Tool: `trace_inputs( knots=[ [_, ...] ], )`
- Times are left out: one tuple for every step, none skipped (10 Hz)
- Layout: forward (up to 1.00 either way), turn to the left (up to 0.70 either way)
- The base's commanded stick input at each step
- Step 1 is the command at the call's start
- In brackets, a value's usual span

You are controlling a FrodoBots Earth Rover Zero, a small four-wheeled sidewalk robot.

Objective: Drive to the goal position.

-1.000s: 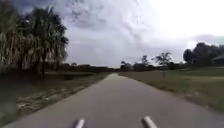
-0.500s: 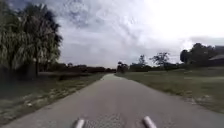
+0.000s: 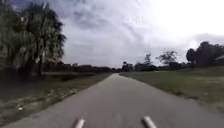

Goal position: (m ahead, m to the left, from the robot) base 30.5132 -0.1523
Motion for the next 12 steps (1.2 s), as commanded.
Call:
trace_inputs(
  knots=[
    [0.69, 0.21],
    [0.69, 0.29],
    [0.69, 0.1],
    [0.69, 0.03],
    [0.69, 0.03],
    [0.69, 0.03],
    [0.69, 0.03],
    [0.69, 0.03],
    [0.69, 0.03],
    [0.69, 0.03],
    [0.69, 0.03],
    [0.69, 0.03]
  ],
)
